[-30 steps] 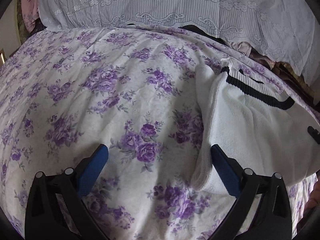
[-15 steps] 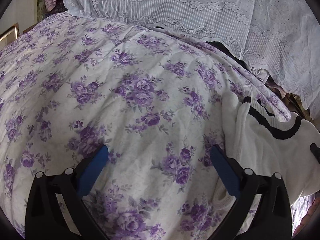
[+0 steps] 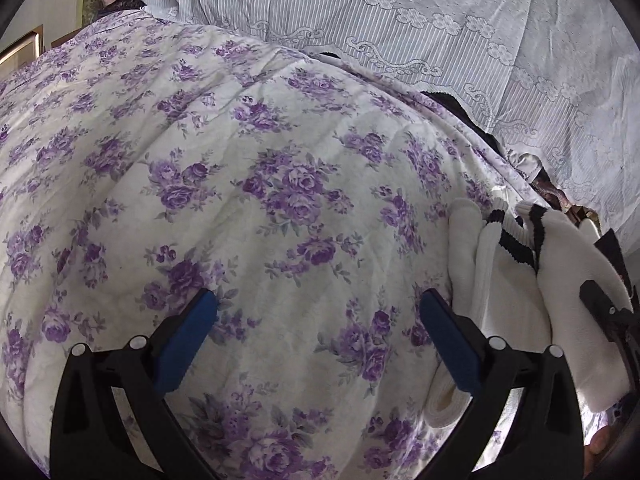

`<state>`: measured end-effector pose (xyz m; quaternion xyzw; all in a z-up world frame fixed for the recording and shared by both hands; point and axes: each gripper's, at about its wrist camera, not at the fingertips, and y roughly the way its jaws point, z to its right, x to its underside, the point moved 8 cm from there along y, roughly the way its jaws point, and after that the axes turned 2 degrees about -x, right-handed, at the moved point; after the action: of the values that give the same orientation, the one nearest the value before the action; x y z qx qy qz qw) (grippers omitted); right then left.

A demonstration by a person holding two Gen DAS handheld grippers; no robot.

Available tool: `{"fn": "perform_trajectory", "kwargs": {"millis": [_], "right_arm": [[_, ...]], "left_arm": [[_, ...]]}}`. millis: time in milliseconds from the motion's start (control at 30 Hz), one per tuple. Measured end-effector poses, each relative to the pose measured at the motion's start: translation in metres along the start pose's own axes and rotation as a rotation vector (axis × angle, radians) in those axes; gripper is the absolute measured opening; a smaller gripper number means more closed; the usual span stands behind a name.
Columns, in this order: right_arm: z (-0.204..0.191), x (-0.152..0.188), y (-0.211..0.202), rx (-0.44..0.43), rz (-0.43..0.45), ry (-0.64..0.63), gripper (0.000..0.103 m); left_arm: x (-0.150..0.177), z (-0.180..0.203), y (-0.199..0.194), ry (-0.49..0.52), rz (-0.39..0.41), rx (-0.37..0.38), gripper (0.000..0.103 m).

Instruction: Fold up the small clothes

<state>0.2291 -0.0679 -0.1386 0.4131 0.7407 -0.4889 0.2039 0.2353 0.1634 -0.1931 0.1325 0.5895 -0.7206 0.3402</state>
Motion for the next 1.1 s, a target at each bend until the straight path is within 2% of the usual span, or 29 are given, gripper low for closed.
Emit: {"fn": "perform_trajectory", "kwargs": {"millis": [167,333,433,500,567,600,667,700,767,867,933,1000,1100], "right_arm": [[-0.020,0.019,0.009,0.041,0.005,-0.113,0.026],[-0.037,0.043,0.019,0.039,-0.020,-0.208,0.026],[-0.044,0.063,0.031,0.074,-0.058,-0.314,0.026],[-0.045,0.070,0.033,0.084,-0.049,-0.367,0.027],[-0.046,0.072,0.032,0.078,-0.068,-0.393,0.035],[-0.048,0.074,0.032,0.055,-0.089,-0.413,0.046],[-0.055,0.080,0.026,0.012,-0.127,-0.472,0.059],[-0.058,0.084,0.021,-0.005,-0.142,-0.510,0.061],[-0.060,0.090,0.007,-0.044,-0.166,-0.573,0.061],[-0.055,0.084,-0.022,-0.109,-0.169,-0.593,0.059],[-0.050,0.070,-0.039,-0.136,-0.144,-0.574,0.057],[-0.042,0.051,-0.048,-0.143,-0.120,-0.534,0.045],[-0.030,0.021,-0.049,-0.167,-0.095,-0.439,0.042]], "left_arm": [[0.000,0.001,0.001,0.005,0.002,-0.003,0.099],[-0.002,0.000,0.001,-0.001,0.002,-0.003,0.099],[-0.003,-0.001,0.002,-0.010,-0.001,0.000,0.099],[-0.004,-0.004,0.003,-0.014,-0.004,-0.004,0.099],[-0.005,-0.006,0.003,-0.022,-0.007,0.003,0.099],[-0.006,-0.006,0.003,-0.027,-0.008,0.008,0.099],[-0.007,-0.008,0.002,-0.034,-0.009,0.014,0.099],[-0.008,-0.009,0.001,-0.037,-0.009,0.017,0.099],[-0.010,-0.009,-0.001,-0.037,-0.007,0.028,0.099],[-0.014,-0.005,-0.010,-0.020,0.016,0.040,0.099],[-0.017,0.002,-0.019,0.015,0.044,0.039,0.099],[-0.017,0.015,-0.029,0.070,0.075,0.049,0.099],[-0.010,0.041,-0.041,0.180,0.101,0.075,0.099]]}}
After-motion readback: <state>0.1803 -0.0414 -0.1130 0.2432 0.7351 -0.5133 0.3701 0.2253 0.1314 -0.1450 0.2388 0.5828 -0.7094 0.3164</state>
